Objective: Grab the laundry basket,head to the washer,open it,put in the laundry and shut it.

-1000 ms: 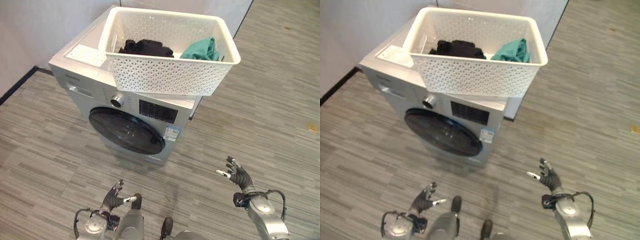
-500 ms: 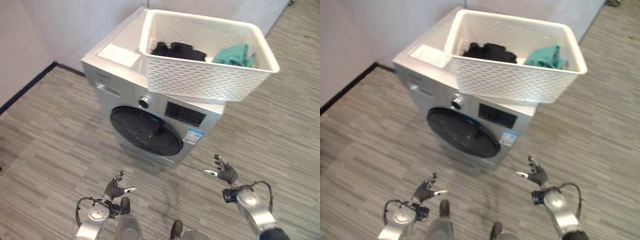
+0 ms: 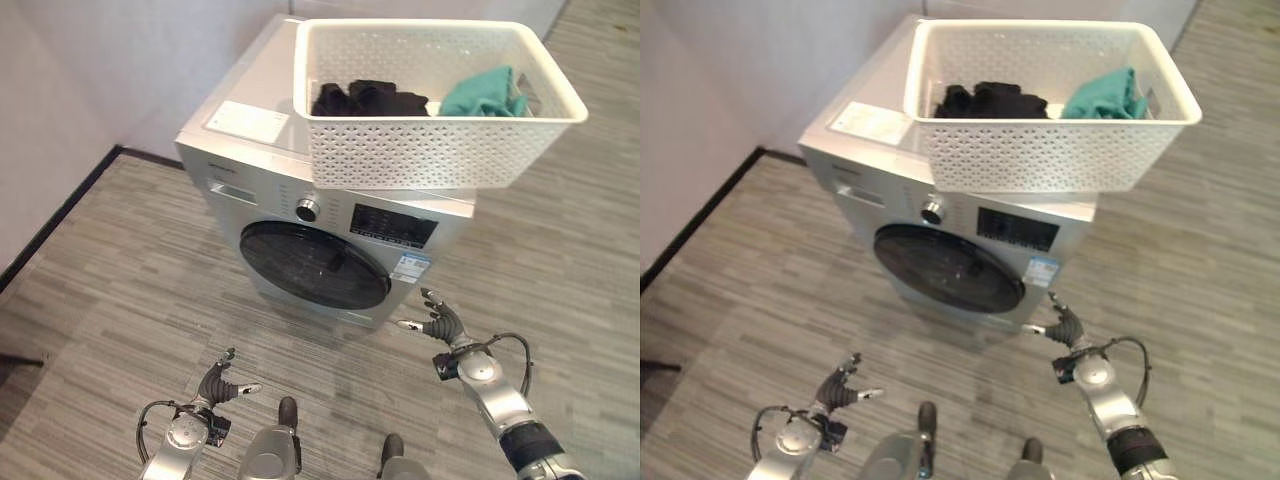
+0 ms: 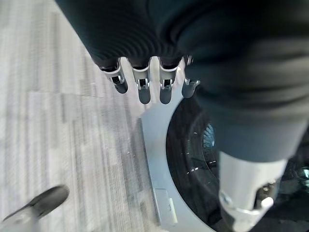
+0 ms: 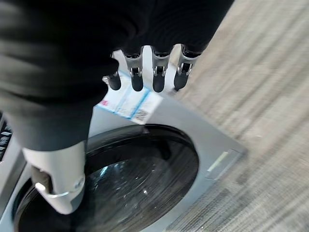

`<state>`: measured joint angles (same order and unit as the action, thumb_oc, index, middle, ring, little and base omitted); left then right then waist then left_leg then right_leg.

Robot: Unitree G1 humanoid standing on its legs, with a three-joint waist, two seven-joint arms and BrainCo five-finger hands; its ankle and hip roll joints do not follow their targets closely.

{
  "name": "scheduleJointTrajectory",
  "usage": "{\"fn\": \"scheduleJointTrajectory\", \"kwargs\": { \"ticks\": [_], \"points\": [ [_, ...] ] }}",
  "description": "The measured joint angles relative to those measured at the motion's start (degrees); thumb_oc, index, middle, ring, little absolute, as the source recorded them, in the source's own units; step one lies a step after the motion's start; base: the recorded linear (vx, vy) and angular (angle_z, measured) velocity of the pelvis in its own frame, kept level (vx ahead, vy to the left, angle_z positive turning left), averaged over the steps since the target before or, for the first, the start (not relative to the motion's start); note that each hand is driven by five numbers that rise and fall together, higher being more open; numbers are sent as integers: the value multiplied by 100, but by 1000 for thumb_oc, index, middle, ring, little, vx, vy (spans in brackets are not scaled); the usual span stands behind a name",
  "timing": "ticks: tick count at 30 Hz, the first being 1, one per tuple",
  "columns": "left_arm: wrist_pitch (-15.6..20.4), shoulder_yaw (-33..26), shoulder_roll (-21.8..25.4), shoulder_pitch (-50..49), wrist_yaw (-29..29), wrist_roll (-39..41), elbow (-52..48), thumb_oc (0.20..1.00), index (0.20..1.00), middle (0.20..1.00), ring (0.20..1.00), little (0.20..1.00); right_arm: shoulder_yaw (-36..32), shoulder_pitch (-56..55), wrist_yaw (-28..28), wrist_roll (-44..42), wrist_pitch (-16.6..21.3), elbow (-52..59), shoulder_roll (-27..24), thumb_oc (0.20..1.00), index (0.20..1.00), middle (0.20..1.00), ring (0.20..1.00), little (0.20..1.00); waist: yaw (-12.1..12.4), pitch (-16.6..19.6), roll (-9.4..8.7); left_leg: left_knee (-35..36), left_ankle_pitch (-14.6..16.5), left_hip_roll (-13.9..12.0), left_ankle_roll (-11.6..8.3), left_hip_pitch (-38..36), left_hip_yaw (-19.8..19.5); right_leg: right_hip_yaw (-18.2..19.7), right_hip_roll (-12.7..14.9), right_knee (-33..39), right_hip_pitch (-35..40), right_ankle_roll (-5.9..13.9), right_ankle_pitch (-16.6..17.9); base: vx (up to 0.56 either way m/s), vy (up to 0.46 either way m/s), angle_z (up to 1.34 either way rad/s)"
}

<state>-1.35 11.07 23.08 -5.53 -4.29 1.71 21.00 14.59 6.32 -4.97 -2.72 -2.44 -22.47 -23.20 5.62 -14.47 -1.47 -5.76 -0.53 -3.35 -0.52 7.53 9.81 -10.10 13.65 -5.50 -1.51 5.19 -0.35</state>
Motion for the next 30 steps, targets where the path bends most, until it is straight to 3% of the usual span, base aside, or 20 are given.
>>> {"fn": "scheduleJointTrajectory", "kwargs": {
  "ticks": [2, 3, 6, 9, 13, 22, 30],
  "points": [
    [-4, 20, 65, 29, -21, 1, -14, 1000, 1000, 1000, 1000, 1000, 6, -25, -36, -10, 44, 83, 48, 1000, 1000, 1000, 1000, 1000, 13, -17, -103, -18, -6, 42, -6, 28, -4, -142, -12, 351, 195, 6, 12, -43, -20, -4],
    [-3, 50, 99, 31, -47, 13, -21, 1000, 1000, 1000, 1000, 1000, 15, -7, -64, -16, 154, 171, 47, 1000, 1000, 1000, 1000, 1000, 21, -44, -180, -1, -34, 56, -46, 84, -11, -126, -16, 656, 275, 187, 98, -43, -17, 2],
    [-2, 72, 35, -83, -61, 199, -26, 1000, 1000, 1000, 1000, 1000, 91, 75, -193, 34, 226, 178, 46, 1000, 1000, 1000, 1000, 1000, 42, -47, -188, 7, -67, -9, -110, 103, 0, -128, -136, 973, 389, 312, 254, -32, 3, -3],
    [0, 207, -135, -123, -155, 342, -43, 1000, 1000, 1000, 1000, 1000, 145, 255, -398, 314, 232, 177, -3, 1000, 1000, 1000, 1000, 1000, 46, -135, -195, 107, -210, -167, -251, 273, -174, -226, -349, 1049, 318, 269, 325, -25, 30, 12],
    [6, 462, -122, -72, -155, 456, -104, 1000, 1000, 1000, 1000, 1000, 402, 481, -503, 418, 235, 152, 4, 1000, 1000, 1000, 1000, 1000, 97, -192, -212, 96, -252, -239, -298, 457, -335, -358, -450, 1049, 212, 190, 301, -40, 41, 15],
    [90, 551, -88, 377, -195, 465, -148, 1000, 1000, 1000, 1000, 1000, 528, 1784, -932, 532, 244, -516, 80, 1000, 1000, 1000, 1000, 1000, 462, -812, -8, -14, -279, -166, -263, 786, -469, -490, -413, 1047, 31, 216, 360, -41, 38, 9],
    [192, 551, -92, 558, -309, 902, -136, 1000, 1000, 1000, 1000, 1000, 575, 2389, -1263, 787, 241, -717, 31, 1000, 1000, 1000, 1000, 1000, 630, -891, -7, -16, -277, -58, -249, 873, -624, -620, -351, 1047, 42, 199, 347, -4, 14, 11]
  ]
}}
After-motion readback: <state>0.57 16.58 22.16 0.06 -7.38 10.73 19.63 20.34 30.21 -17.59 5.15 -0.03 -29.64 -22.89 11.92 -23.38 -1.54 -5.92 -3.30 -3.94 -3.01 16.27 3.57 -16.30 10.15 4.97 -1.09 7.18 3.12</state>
